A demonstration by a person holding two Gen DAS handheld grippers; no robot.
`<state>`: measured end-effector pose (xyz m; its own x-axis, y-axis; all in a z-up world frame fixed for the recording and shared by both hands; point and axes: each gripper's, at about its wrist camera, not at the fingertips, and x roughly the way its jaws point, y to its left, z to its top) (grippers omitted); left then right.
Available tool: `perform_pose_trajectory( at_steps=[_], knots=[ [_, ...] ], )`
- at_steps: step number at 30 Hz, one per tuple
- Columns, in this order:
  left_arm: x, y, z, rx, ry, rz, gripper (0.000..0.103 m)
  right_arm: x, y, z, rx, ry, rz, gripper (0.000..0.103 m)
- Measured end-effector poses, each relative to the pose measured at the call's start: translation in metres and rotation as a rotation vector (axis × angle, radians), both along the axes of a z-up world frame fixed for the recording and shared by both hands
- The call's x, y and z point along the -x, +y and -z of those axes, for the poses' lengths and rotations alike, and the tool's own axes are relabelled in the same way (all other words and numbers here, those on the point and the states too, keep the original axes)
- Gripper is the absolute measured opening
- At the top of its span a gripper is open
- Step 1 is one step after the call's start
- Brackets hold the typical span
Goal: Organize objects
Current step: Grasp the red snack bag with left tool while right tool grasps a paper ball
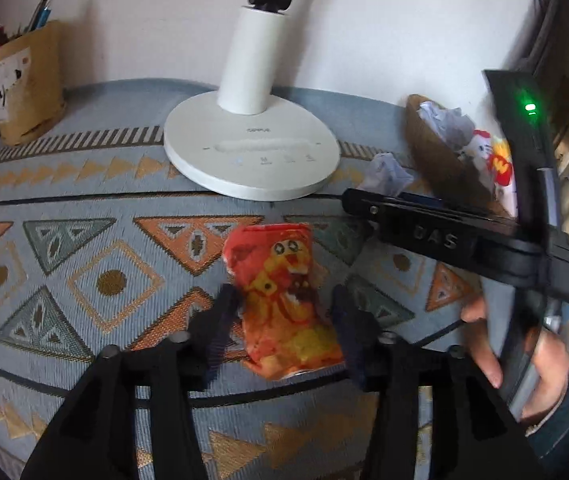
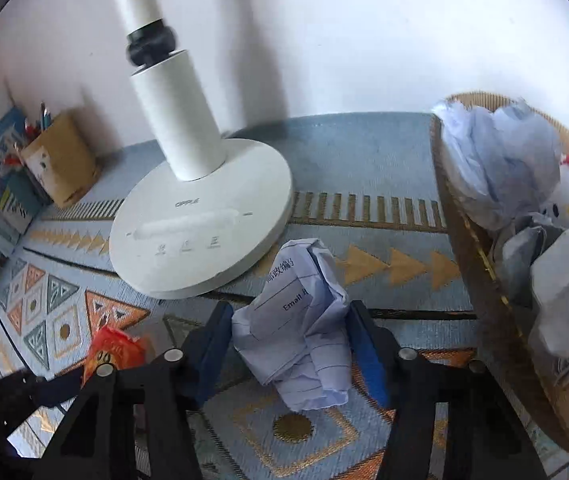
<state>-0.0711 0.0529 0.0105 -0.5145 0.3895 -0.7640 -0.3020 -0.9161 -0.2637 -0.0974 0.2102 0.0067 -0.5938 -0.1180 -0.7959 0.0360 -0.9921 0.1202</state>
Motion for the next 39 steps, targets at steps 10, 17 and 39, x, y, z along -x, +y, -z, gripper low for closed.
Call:
perform_pose_trajectory(
  at_steps=[10,17,39],
  knots=[
    [-0.001,0.009,0.003,0.096,0.050,-0.045,0.063,-0.106,0.037,-0.017,0.073,-0.014,-0.044,0.055],
    [-0.005,0.009,0.001,0.052,0.076,0.000,0.030,-0.163,0.049,-0.008,-0.069,-0.037,-0.019,0.068],
    [-0.021,0.013,-0.010,0.015,0.154,0.048,0.026,-0.181,0.062,-0.013,0.002,-0.027,0.077,0.054]
  ],
)
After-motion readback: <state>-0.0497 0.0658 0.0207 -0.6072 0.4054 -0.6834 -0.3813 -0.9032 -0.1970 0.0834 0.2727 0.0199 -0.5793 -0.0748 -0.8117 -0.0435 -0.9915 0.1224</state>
